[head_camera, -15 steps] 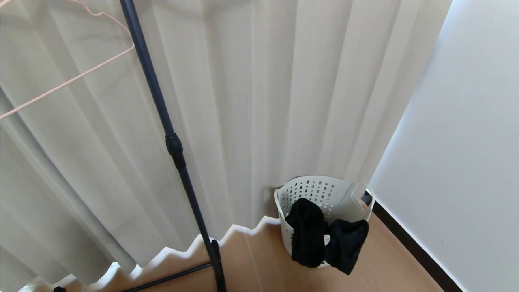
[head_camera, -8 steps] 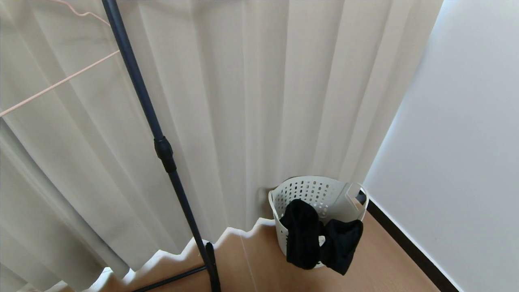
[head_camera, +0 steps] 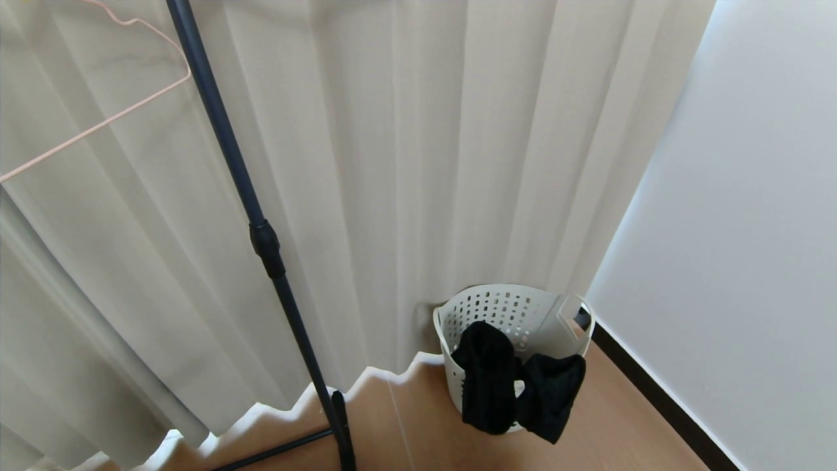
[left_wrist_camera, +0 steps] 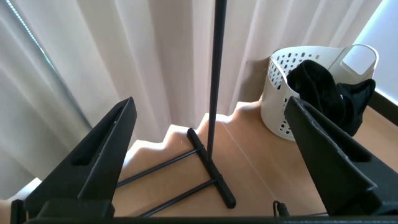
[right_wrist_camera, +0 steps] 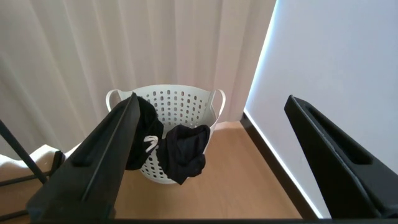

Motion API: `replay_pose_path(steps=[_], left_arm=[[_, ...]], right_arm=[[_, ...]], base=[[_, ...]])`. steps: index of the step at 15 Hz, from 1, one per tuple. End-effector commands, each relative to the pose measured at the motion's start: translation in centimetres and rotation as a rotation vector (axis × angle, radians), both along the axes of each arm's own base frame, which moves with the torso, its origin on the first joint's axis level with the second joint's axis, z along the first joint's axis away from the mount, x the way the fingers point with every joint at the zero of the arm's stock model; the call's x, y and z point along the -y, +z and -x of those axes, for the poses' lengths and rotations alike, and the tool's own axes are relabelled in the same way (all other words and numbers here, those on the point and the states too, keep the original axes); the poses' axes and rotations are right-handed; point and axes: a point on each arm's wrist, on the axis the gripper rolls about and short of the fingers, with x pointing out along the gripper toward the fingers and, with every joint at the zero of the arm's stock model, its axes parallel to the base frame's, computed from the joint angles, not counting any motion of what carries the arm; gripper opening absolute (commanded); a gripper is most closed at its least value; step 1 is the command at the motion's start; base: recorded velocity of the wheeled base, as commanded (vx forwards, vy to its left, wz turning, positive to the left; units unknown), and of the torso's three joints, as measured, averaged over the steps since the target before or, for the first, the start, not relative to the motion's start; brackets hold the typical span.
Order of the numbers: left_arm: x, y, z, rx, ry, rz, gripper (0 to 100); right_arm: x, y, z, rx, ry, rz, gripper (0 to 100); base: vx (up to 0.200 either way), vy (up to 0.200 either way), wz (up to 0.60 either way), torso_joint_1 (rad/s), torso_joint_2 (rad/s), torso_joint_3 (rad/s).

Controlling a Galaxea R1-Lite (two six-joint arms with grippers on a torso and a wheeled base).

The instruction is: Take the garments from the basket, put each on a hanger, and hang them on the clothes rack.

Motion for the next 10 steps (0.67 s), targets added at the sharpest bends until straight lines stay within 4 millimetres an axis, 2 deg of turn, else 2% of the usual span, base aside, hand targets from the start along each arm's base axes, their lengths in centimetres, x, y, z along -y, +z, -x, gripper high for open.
replay_pose_path(steps=[1,4,10], left_arm=[[0.00,0.01,0.00,0.001,0.000,0.000,100],[0.00,0.01,0.00,0.001,0.001,0.000,100],[0.00,0.01,0.00,0.001,0.000,0.000,100]], right_arm=[[0.00,0.00,-0.01,-0.001,0.000,0.000,100],[0.00,0.00,-0.01,-0.001,0.000,0.000,100],[0.00,0.00,-0.01,-0.001,-0.001,0.000,100]], base=[[0.000,0.000,0.00,0.000,0.00,0.000],[0.000,0.000,0.00,-0.001,0.00,-0.032],[0.000,0.000,0.00,0.002,0.00,-0.179]])
